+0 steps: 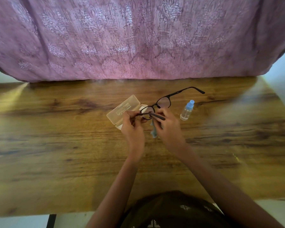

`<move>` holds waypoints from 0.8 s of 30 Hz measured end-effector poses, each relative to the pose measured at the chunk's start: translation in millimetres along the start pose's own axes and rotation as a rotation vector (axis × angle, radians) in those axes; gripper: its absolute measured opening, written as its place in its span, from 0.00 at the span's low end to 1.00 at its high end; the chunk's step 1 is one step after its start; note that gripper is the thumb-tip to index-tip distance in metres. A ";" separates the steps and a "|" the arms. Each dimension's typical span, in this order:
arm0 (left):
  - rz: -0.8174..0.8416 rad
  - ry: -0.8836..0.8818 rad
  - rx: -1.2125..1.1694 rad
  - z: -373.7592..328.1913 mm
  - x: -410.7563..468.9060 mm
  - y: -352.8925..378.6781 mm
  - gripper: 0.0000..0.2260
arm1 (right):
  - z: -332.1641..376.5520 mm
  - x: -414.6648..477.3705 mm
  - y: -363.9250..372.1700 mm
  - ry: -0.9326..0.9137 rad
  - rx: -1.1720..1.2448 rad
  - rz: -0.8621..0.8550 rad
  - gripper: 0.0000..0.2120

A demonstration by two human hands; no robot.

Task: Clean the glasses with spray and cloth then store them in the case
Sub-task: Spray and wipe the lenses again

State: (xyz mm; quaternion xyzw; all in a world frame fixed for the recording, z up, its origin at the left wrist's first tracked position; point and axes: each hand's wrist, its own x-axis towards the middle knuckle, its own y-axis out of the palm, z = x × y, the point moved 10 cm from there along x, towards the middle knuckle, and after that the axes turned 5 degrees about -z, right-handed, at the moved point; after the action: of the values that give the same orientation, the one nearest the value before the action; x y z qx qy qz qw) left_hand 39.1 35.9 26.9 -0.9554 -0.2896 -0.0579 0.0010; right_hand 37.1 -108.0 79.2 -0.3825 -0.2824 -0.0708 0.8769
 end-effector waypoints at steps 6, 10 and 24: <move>-0.007 0.023 0.013 -3.6 -1.6 -1.1 0.12 | 11.9 -6.1 6.4 -0.045 0.000 0.023 0.12; -0.011 0.005 -0.010 -0.9 -2.3 -1.6 0.10 | 2.2 -1.4 -0.8 0.022 -0.102 -0.039 0.12; -0.020 0.034 -0.028 -6.4 -4.0 -4.2 0.11 | 11.7 -6.1 -4.5 0.043 0.000 -0.095 0.15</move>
State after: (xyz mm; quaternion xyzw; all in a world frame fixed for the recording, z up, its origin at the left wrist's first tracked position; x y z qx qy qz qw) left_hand 32.8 36.9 32.6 -0.9513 -0.2981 -0.0781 -0.0080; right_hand 25.4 -103.3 85.1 -0.3671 -0.2814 -0.1203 0.8784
